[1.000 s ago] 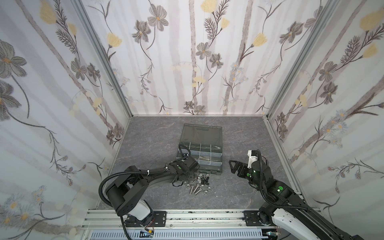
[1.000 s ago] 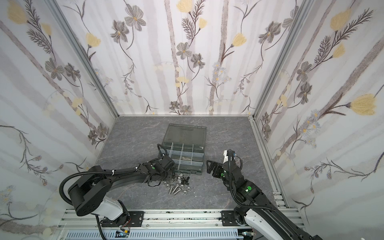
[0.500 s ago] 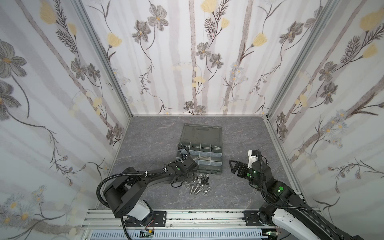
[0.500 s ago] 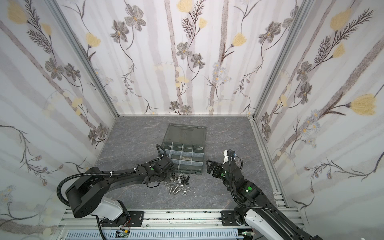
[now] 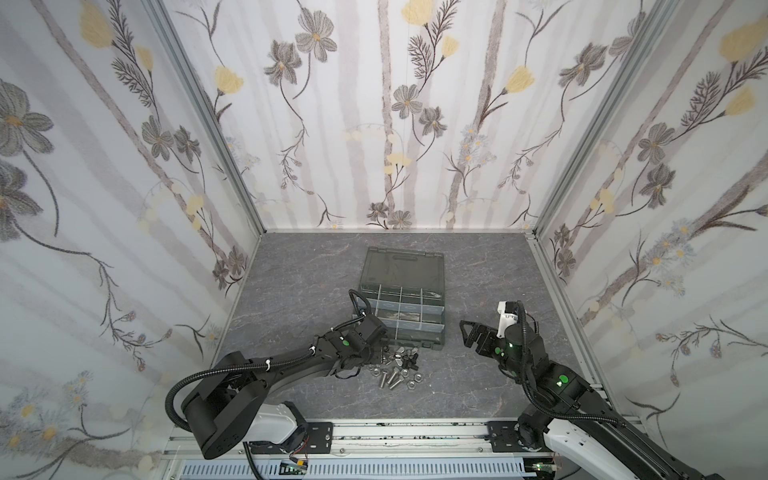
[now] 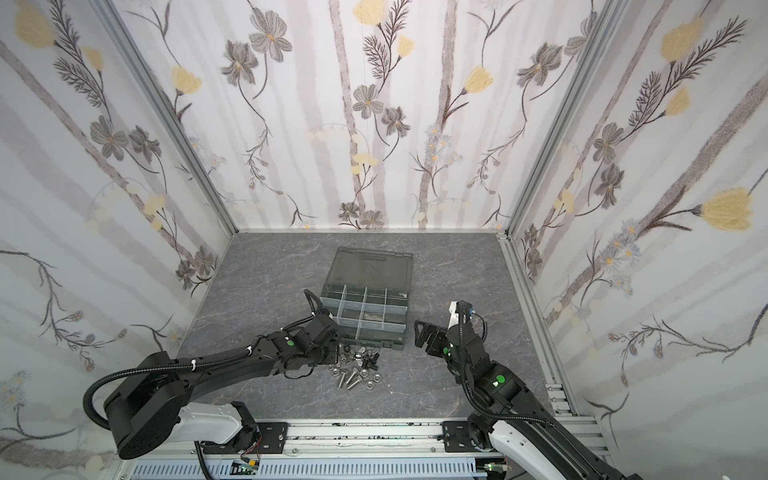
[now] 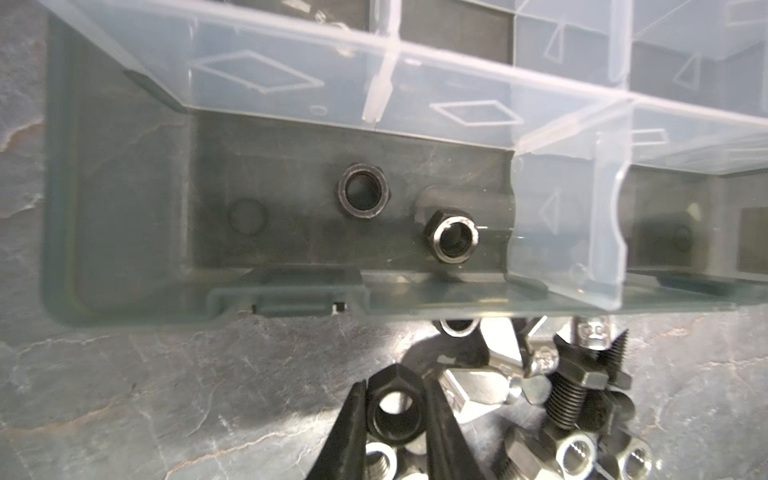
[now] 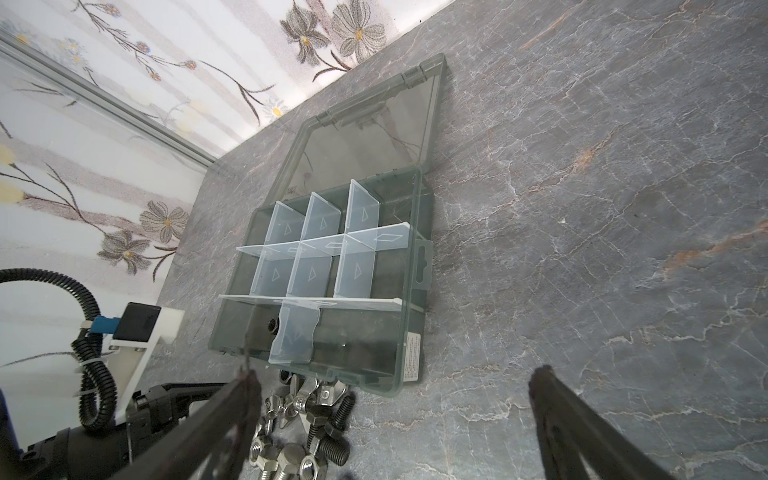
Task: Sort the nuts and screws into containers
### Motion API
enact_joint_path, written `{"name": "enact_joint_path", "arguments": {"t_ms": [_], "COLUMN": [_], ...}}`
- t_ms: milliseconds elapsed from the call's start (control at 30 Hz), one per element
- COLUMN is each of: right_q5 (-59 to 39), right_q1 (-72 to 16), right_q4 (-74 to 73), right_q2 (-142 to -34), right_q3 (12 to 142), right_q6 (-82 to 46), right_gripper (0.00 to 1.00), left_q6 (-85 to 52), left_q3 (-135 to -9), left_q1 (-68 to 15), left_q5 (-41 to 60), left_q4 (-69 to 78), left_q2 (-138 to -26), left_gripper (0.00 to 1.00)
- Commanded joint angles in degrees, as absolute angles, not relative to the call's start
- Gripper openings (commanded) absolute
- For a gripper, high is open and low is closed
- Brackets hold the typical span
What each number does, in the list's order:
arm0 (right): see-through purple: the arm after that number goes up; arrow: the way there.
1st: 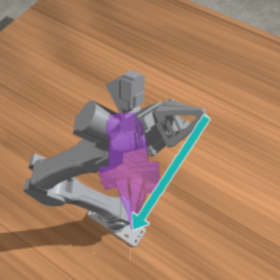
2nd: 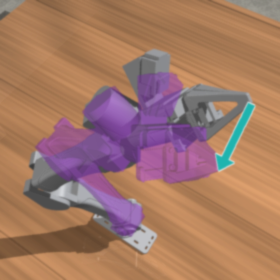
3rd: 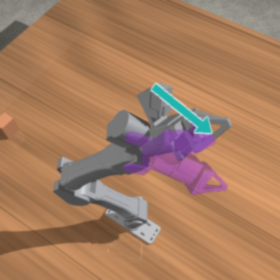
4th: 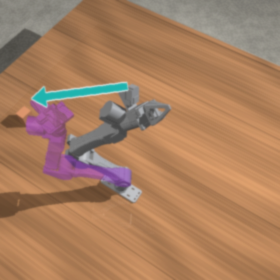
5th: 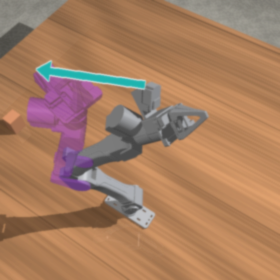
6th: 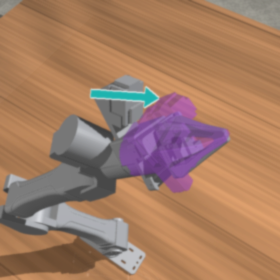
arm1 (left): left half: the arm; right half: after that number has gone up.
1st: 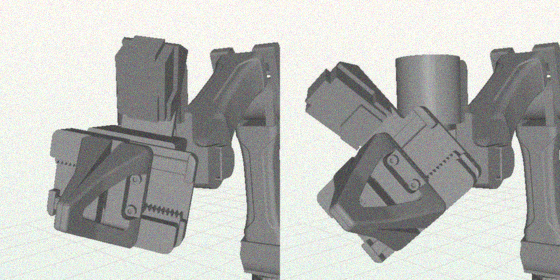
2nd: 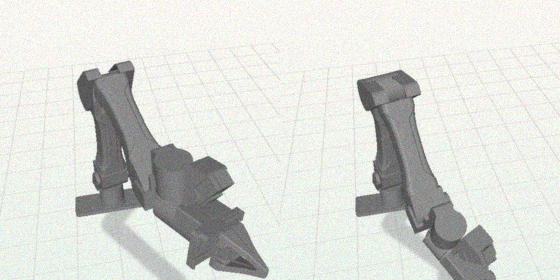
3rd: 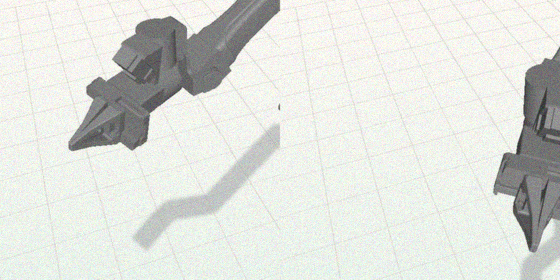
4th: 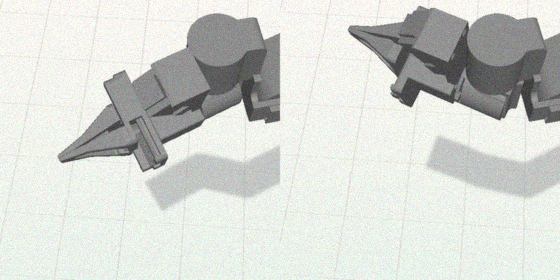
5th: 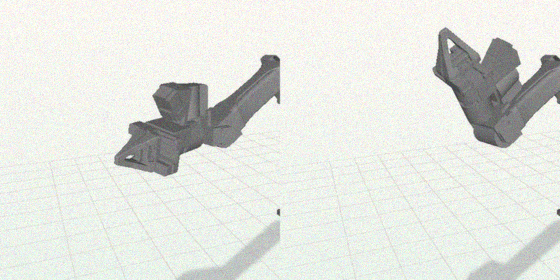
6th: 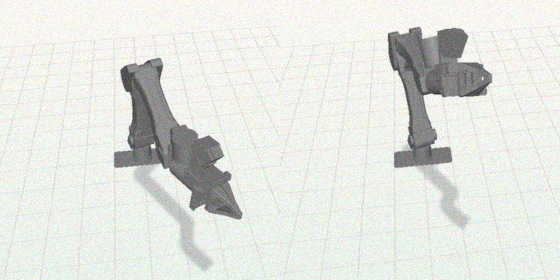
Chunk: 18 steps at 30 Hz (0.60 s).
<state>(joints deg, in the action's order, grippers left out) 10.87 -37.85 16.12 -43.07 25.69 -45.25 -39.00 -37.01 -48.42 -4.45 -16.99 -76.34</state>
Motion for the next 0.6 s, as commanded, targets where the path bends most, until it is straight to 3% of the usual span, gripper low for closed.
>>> {"name": "enact_joint_path", "arguments": {"t_ms": [0,567], "right_q5": [11.47,11.96], "right_q1": [-37.93,-37.95], "right_q4": [15.83,17.49], "right_q2": [-43.24,-42.88], "right_q3": [25.41,26.71], "right_q6": [-46.14,-46.06], "right_gripper": [1.0,1.0], "left_q6": [-38.43,-33.82], "left_q3": [-37.68,-48.59], "left_q1": [-48.34,-44.56], "left_q5": [-3.14,-3.46], "left_q4": [-16.79,-16.79], "left_q2": [-74.83,-80.46], "left_gripper": [0.24,0.25]}}
